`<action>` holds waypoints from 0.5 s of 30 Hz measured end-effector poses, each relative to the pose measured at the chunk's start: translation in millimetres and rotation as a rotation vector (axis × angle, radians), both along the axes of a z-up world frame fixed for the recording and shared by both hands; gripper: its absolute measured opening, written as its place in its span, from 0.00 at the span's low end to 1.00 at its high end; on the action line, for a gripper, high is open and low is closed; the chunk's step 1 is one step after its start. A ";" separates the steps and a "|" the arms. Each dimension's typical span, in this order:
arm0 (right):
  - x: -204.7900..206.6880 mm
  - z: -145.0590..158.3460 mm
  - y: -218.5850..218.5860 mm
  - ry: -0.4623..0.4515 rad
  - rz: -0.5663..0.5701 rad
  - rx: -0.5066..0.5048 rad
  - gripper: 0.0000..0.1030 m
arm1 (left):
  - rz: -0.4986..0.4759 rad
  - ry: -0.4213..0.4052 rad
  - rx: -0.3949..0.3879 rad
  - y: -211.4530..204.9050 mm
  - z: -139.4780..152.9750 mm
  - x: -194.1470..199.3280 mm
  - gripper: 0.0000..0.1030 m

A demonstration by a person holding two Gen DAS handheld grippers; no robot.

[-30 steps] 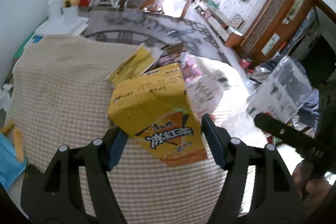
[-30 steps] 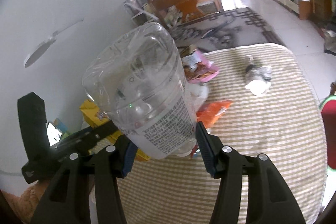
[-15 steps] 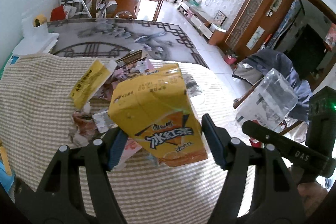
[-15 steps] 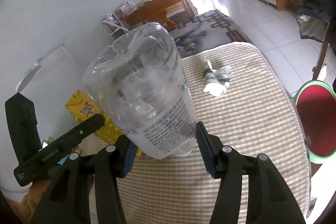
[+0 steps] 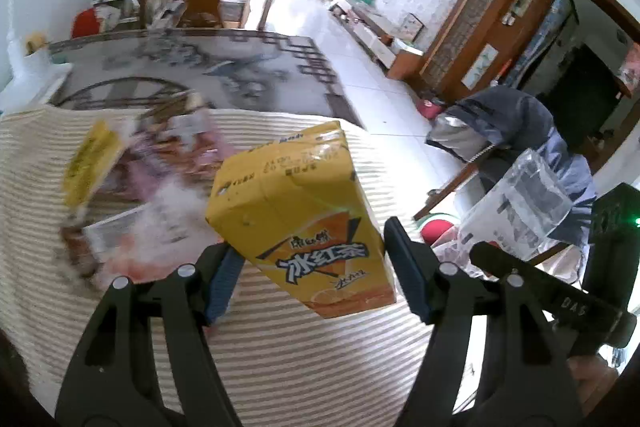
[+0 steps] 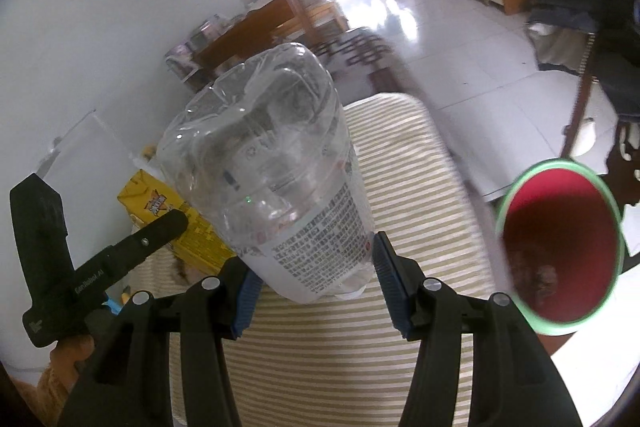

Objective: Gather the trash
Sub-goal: 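Carry carton and bottle over the red bin and open both tools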

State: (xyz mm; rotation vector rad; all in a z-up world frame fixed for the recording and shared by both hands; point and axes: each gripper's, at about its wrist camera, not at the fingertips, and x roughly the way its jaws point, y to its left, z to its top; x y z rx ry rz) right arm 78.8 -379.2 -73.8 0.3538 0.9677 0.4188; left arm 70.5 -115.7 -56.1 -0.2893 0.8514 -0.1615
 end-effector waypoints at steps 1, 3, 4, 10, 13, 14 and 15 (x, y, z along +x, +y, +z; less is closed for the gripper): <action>1.9 -1.2 -13.7 0.004 -0.018 -0.003 0.50 | -0.012 -0.001 -0.001 -10.7 -0.2 4.3 0.64; 4.2 -4.2 -34.4 0.015 -0.046 -0.007 0.50 | -0.031 -0.002 -0.004 -29.7 -1.2 10.4 0.64; 5.8 -7.2 -49.6 0.025 -0.068 -0.011 0.50 | -0.045 -0.001 -0.005 -42.9 -2.1 14.2 0.64; 11.5 -32.6 -115.1 0.090 -0.167 -0.048 0.50 | -0.103 0.021 0.003 -98.9 -10.2 27.6 0.64; 16.7 -55.5 -144.1 0.154 -0.201 -0.072 0.50 | -0.124 0.039 0.017 -121.9 -15.3 34.2 0.64; 18.7 -60.7 -149.9 0.168 -0.206 -0.074 0.50 | -0.133 0.044 0.026 -129.5 -16.6 36.0 0.64; 20.4 -69.7 -157.6 0.190 -0.213 -0.079 0.50 | -0.142 0.050 0.036 -136.7 -18.9 38.1 0.64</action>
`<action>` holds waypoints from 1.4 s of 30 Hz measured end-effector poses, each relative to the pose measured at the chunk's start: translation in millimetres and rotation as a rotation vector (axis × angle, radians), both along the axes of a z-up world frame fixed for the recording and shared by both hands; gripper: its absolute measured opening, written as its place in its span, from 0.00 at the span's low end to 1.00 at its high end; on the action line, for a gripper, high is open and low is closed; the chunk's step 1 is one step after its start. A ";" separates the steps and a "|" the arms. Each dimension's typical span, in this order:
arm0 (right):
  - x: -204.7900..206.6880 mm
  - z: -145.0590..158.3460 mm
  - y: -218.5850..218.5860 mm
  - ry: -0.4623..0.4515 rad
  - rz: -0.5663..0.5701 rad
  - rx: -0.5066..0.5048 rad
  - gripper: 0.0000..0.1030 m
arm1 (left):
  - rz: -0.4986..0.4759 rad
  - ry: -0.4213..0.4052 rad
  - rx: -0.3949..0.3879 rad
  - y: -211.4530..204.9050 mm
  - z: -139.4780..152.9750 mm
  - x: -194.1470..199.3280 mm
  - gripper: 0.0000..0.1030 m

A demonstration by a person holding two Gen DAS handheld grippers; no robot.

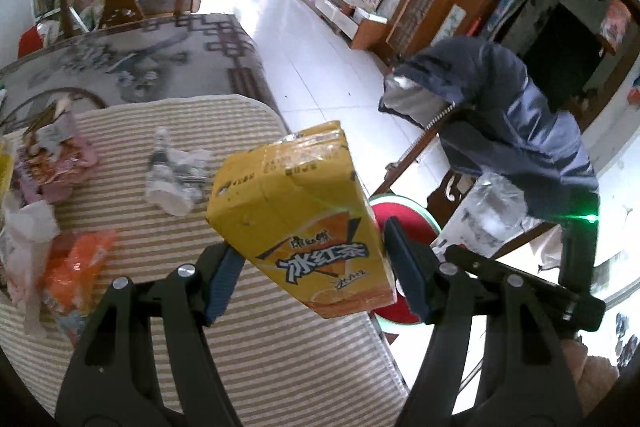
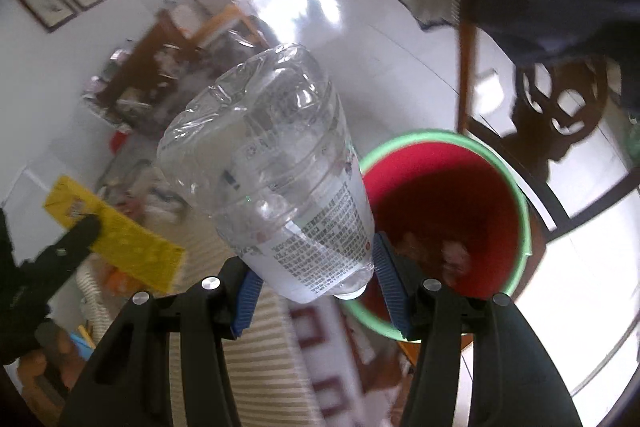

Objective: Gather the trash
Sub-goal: 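Carry carton and bottle over the red bin and open both tools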

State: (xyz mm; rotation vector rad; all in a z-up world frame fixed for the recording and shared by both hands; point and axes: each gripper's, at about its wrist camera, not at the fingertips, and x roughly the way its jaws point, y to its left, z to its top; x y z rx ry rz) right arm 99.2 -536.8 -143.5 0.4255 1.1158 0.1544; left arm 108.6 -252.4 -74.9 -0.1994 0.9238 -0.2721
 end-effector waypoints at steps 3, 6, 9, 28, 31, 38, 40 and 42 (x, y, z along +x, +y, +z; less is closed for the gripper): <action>2.2 -16.1 -14.6 0.045 -0.009 -0.001 0.50 | -0.026 0.025 0.028 -20.8 -8.0 6.9 0.64; 10.8 -29.6 -24.7 0.073 -0.007 -0.005 0.50 | -0.048 0.053 0.043 -40.0 -16.3 12.3 0.64; 14.2 -41.7 -31.1 0.116 -0.002 -0.001 0.52 | -0.062 0.069 0.050 -53.3 -22.1 16.2 0.64; -20.6 -24.2 -83.5 0.077 -0.139 0.010 0.62 | -0.250 0.180 0.115 -146.9 -74.4 32.1 0.64; -28.3 -19.4 -90.2 0.067 -0.167 0.010 0.62 | -0.278 0.174 0.112 -157.6 -75.0 30.0 0.67; -35.1 -12.3 -87.9 0.048 -0.192 0.013 0.62 | -0.259 0.140 0.094 -147.9 -60.7 25.0 0.83; -34.5 -8.5 -82.7 0.036 -0.183 0.010 0.62 | -0.233 0.141 0.063 -136.0 -53.8 23.2 0.83; -34.0 -2.6 -75.5 0.015 -0.171 -0.002 0.63 | -0.198 0.140 0.022 -122.0 -46.5 20.3 0.83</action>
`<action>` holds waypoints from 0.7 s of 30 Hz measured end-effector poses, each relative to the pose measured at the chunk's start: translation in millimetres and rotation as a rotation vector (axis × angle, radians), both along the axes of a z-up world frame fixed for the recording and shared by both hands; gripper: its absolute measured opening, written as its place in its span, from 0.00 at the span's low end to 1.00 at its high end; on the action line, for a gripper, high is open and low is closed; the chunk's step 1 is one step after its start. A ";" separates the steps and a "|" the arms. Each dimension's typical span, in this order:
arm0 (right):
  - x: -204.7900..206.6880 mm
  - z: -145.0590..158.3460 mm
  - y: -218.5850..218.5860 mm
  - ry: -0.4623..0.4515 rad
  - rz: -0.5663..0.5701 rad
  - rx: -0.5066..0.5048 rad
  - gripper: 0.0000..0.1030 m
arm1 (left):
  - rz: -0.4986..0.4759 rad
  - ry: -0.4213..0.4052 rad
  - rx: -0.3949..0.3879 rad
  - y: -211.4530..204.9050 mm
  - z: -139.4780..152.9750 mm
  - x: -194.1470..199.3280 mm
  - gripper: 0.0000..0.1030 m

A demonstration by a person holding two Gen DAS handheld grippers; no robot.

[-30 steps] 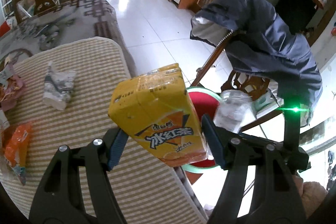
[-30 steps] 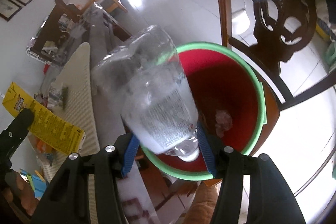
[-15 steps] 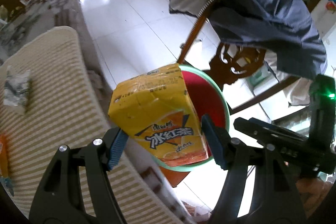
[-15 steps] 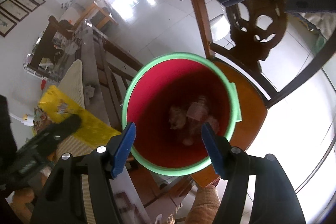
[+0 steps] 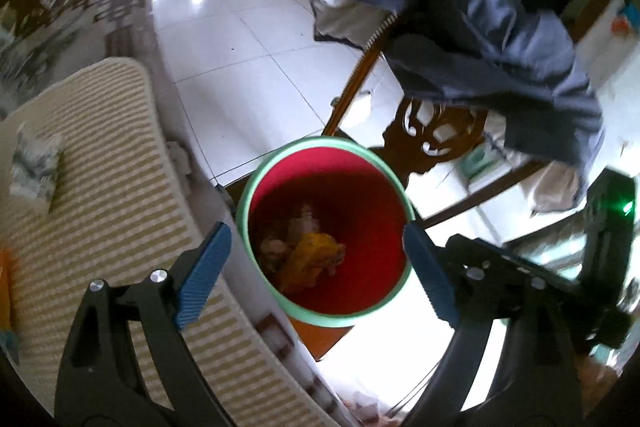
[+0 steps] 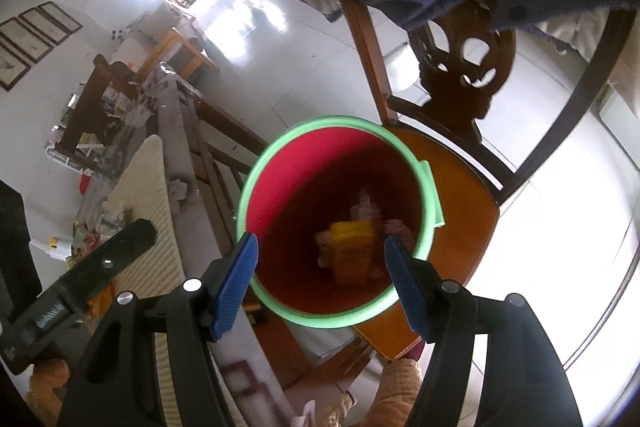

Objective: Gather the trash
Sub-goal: 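Carry carton and bottle over the red bin and open both tools, then move both tools back over the trash pile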

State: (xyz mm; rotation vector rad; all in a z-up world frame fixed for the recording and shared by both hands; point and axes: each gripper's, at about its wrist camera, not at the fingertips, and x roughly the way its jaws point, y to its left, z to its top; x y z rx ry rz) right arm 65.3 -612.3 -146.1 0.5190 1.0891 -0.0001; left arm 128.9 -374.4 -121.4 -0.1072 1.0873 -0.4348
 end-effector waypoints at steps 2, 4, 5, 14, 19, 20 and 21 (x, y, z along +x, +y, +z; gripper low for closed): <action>0.8 6.4 10.9 -0.022 0.019 -0.019 0.67 | 0.041 -0.009 -0.032 16.9 8.1 -5.7 0.83; 2.7 11.0 23.9 -0.038 0.044 -0.030 0.68 | 0.072 -0.024 -0.035 32.7 14.1 -12.9 0.83; 3.7 12.2 30.1 -0.041 0.056 -0.032 0.68 | 0.083 -0.029 -0.034 39.8 15.7 -16.3 0.83; 12.2 16.7 114.5 -0.046 0.188 -0.044 0.69 | 0.168 -0.044 -0.032 118.3 19.5 -50.5 0.83; 9.8 17.2 176.5 -0.041 0.264 -0.050 0.69 | 0.229 -0.041 -0.038 177.8 20.1 -69.7 0.83; 8.2 16.3 187.8 -0.040 0.275 -0.049 0.70 | 0.242 -0.040 -0.036 189.7 19.9 -73.8 0.83; 6.8 15.4 204.2 -0.037 0.294 -0.047 0.70 | 0.262 -0.037 -0.032 206.0 19.6 -79.3 0.83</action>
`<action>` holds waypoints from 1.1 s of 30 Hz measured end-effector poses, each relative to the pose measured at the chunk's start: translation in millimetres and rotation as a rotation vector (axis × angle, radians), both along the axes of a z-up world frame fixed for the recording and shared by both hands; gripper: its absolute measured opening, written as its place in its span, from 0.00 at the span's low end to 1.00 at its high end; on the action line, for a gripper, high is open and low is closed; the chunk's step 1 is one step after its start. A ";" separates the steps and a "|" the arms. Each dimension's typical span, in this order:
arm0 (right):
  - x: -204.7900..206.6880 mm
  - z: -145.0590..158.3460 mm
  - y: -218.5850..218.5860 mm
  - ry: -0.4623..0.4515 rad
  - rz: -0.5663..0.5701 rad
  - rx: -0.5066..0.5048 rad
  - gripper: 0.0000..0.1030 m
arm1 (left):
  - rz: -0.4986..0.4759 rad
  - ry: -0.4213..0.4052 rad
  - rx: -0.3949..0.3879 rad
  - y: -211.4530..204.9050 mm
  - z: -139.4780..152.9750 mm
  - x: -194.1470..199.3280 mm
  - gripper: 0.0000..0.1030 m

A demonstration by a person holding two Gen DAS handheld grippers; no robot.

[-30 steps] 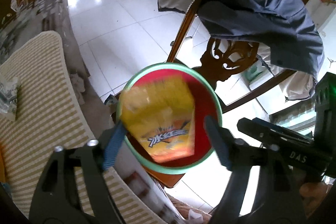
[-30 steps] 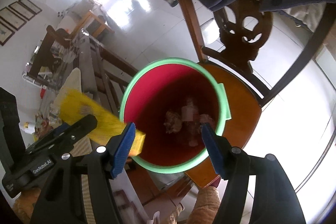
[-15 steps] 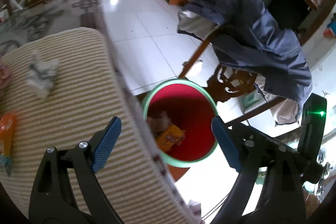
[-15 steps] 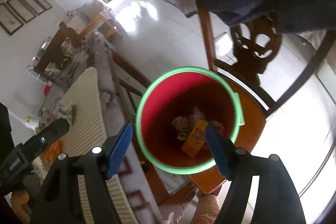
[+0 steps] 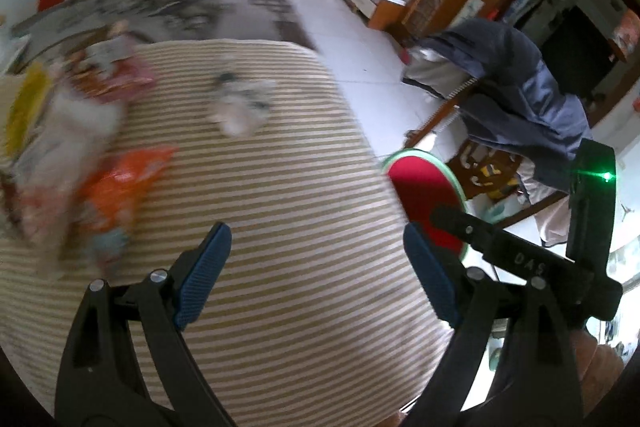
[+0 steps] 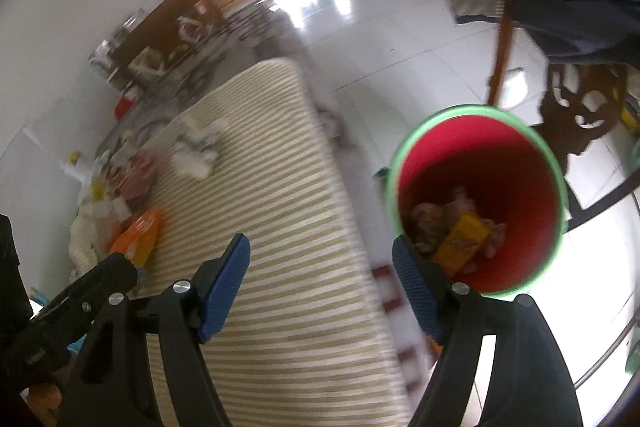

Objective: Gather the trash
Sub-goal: 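Move both tools back over the trash pile, then grasp crumpled paper with the left tool while the right grasps a white paper box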

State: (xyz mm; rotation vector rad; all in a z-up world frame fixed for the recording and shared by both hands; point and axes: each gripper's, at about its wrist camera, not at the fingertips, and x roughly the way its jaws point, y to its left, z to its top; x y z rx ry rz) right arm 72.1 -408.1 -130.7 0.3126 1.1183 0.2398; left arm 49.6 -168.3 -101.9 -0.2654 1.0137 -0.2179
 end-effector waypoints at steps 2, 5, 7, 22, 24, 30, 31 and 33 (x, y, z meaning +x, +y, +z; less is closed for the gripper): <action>-2.8 -0.6 24.0 0.005 0.027 0.002 0.71 | 0.028 0.005 0.003 23.6 -0.7 -7.6 0.83; -8.9 0.2 61.0 0.003 0.072 0.003 0.71 | 0.079 0.009 0.018 65.7 -2.3 -22.5 0.83; -13.9 1.6 81.9 -0.002 0.091 0.007 0.72 | 0.098 0.013 0.031 87.5 -4.0 -29.6 0.83; -37.7 4.1 166.9 -0.028 0.127 0.014 0.73 | 0.340 0.079 0.076 243.7 -38.9 -43.2 0.83; -40.1 1.4 168.1 -0.017 0.120 0.007 0.73 | 0.365 0.079 0.069 252.3 -44.7 -37.1 0.83; -40.9 7.1 170.2 -0.028 0.102 0.014 0.73 | 0.376 0.083 0.085 270.5 -59.0 -6.6 0.80; -40.2 8.7 172.2 -0.033 0.105 0.016 0.74 | 0.372 0.087 0.084 271.5 -60.1 -3.5 0.78; -37.8 9.4 178.1 -0.034 0.113 0.025 0.75 | 0.354 0.112 0.078 270.4 -67.2 7.8 0.70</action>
